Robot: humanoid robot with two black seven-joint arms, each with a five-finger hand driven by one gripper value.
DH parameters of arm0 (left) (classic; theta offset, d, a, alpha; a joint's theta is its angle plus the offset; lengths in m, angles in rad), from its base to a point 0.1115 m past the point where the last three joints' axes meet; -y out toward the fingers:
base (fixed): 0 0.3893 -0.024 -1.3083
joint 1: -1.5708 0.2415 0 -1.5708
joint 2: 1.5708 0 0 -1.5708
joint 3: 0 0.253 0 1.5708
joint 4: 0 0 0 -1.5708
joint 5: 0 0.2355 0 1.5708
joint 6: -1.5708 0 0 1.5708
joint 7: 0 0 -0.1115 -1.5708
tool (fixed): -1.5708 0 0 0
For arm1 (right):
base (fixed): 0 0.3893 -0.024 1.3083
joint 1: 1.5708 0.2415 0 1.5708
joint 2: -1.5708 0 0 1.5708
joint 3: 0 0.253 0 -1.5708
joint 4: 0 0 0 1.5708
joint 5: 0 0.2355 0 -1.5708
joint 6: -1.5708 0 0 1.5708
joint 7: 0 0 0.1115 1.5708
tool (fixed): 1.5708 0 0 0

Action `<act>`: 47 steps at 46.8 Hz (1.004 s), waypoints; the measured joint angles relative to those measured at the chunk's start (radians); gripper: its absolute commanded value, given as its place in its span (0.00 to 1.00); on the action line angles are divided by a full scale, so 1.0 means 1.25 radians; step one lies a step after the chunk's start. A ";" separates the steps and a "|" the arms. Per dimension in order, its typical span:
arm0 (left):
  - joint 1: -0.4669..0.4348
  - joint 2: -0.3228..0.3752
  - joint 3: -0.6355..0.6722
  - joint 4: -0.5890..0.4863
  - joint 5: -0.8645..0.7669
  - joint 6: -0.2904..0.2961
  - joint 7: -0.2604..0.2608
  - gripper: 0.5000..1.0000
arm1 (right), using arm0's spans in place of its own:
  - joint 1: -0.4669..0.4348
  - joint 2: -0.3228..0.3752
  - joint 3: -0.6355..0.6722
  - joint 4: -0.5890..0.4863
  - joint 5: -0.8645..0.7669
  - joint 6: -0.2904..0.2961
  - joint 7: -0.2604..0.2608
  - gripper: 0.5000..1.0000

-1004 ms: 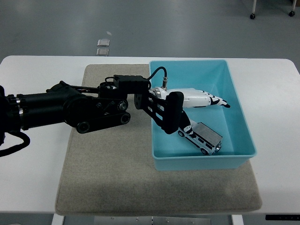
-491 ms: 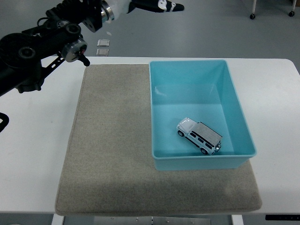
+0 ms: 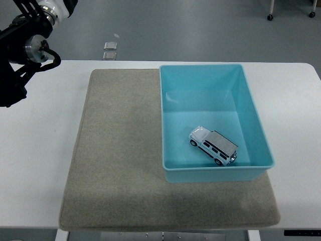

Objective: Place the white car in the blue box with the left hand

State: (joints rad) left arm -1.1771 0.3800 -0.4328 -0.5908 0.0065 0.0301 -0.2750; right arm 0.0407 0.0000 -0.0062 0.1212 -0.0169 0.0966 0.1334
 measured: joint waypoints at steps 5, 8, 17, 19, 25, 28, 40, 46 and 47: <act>0.029 -0.001 -0.006 0.010 -0.007 0.011 0.000 0.99 | 0.000 0.000 0.000 0.000 0.000 0.000 0.000 0.87; 0.049 -0.001 -0.016 0.010 -0.017 0.009 0.000 1.00 | 0.000 0.000 0.000 0.000 0.000 0.000 0.000 0.87; 0.104 -0.004 -0.058 0.010 -0.022 -0.003 0.000 1.00 | 0.000 0.000 0.000 0.000 0.000 0.000 0.000 0.87; 0.114 -0.005 -0.067 0.010 -0.023 -0.004 0.000 1.00 | 0.000 0.000 0.000 0.000 0.000 0.000 0.000 0.87; 0.140 -0.006 -0.095 0.009 -0.023 -0.014 0.001 1.00 | 0.001 0.000 0.000 0.000 0.000 0.000 0.000 0.87; 0.152 -0.006 -0.109 0.008 -0.026 -0.026 0.003 1.00 | 0.000 0.000 0.000 0.000 0.000 0.000 0.000 0.87; 0.182 -0.010 -0.147 0.005 -0.046 -0.058 0.020 1.00 | 0.000 0.000 0.000 0.000 0.000 0.000 0.000 0.87; 0.190 -0.013 -0.149 0.002 -0.047 -0.059 0.020 1.00 | 0.000 0.000 0.000 0.000 0.000 0.000 0.000 0.87; 0.190 -0.013 -0.149 0.001 -0.049 -0.060 0.020 1.00 | 0.000 0.000 0.000 0.000 0.000 0.000 0.000 0.87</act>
State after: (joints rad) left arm -0.9391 0.3636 -0.6194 -0.5896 -0.0550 -0.0444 -0.2500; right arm 0.0412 0.0000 -0.0063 0.1212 -0.0172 0.0967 0.1334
